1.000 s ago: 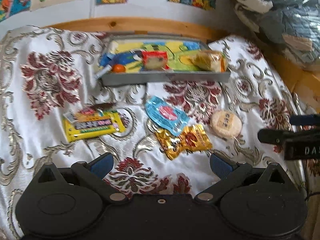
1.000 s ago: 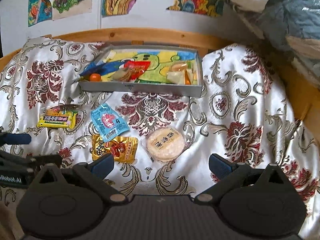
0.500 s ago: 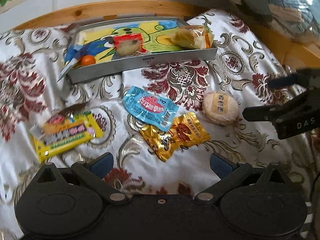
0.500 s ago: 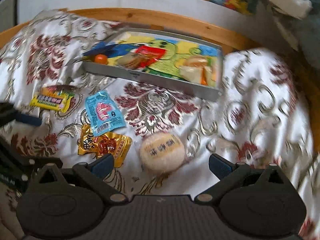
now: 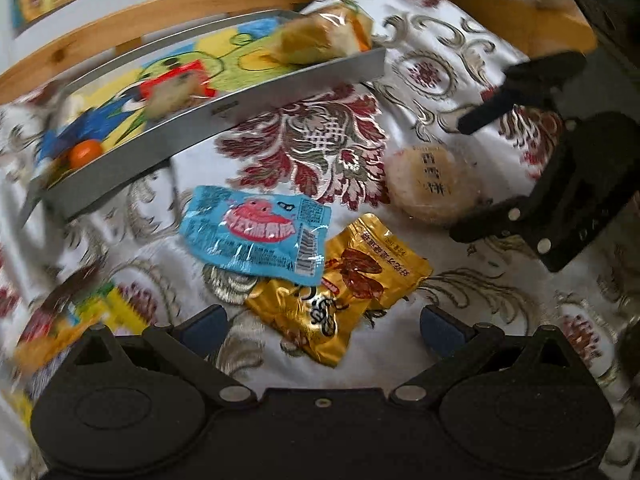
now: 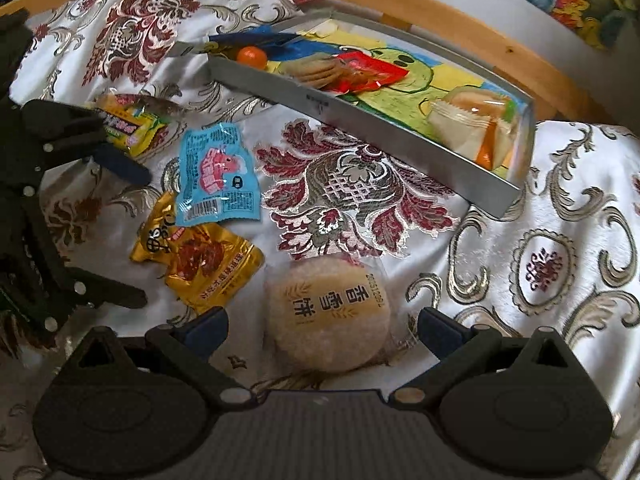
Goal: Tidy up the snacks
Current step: 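Close the left tool on the gold packet while the right grasps the round wrapped cake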
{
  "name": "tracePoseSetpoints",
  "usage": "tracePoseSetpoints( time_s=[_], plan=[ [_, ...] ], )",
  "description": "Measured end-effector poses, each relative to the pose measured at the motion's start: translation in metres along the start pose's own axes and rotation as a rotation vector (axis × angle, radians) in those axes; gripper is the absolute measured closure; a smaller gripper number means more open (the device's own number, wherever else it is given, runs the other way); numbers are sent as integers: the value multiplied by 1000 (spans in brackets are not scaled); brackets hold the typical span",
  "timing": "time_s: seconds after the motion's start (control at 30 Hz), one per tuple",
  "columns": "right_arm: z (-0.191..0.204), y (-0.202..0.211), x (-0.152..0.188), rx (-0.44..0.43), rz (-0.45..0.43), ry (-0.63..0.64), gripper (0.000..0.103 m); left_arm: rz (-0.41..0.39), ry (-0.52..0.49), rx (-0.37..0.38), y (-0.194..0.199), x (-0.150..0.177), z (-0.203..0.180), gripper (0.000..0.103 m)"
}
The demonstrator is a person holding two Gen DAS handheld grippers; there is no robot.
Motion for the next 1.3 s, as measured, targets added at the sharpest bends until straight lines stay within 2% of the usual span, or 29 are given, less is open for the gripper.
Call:
tracePoseSetpoints(
  time_s=[0.2, 0.33, 0.53, 0.63, 0.77, 0.8, 0.93, 1.1, 1.23, 1.3],
  plan=[
    [-5, -15, 0, -20, 11, -64, 0, -5, -40, 40, -17, -6, 5, 1],
    [-4, -22, 0, -15, 24, -51, 2, -15, -73, 62, -23, -8, 3, 1],
    [-4, -27, 0, -16, 32, -59, 9, 1, -81, 108, -22, -7, -1, 1],
    [-5, -27, 1, -17, 36, -69, 14, 28, -62, 145, -19, -6, -6, 6],
    [-4, -25, 2, -24, 37, -71, 19, 95, -8, 209, -14, -2, -14, 22],
    [-3, -25, 2, -28, 39, -67, 20, 109, 8, 229, -12, 0, -16, 23],
    [1, -24, 2, -53, 46, -57, 21, 120, -1, 237, -11, 5, -21, 21],
    [1, -25, 2, -60, 48, -64, 21, 103, -18, 240, -20, 6, -24, 7],
    [0, -28, 3, -58, 50, -81, 21, 99, -25, 235, -23, 6, -25, 7],
    [1, -29, 3, -58, 50, -89, 21, 96, -20, 229, -22, 6, -24, 12]
  ],
)
Point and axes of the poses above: each gripper's, at about its wrist camera, not at the fingertips, and y roughly against the way its jaws point, z to its left, x to its underside, the point moved 10 cm from there along -y, roughly the way its jaws point, and after that the axes turned 5 degrees about y, right-handed, at the moved point
